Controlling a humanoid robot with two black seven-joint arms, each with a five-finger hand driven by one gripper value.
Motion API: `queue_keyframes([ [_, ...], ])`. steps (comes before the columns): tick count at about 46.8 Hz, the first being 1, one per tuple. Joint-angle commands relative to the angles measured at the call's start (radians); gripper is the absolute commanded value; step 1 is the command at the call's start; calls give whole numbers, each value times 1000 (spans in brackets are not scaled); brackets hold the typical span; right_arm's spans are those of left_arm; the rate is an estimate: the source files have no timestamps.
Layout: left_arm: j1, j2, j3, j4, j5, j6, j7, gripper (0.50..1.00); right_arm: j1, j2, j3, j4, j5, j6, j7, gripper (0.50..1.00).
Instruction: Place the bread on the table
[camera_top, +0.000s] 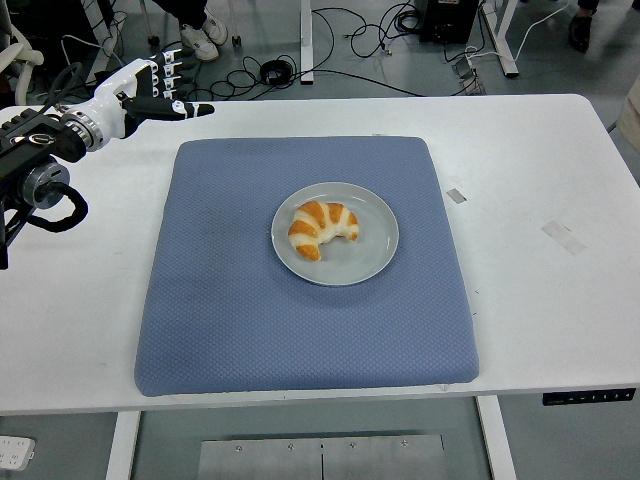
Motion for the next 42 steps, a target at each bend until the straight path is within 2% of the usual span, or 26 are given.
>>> queue_keyframes([
  [1,-1,0,0,0,0,0,1,966,0,0,-1,-1,0,0,1,1000],
  [26,-9,-5,12,-2,15,-2,1,968,0,0,1,1,0,0,1,1000],
  [32,-30,-35,18,-3,26,-8,1,968,0,0,1,1,0,0,-1,1000],
  [42,-95,-77,18,-21,132,-12,1,966,0,0,1,1,0,0,-1,1000],
])
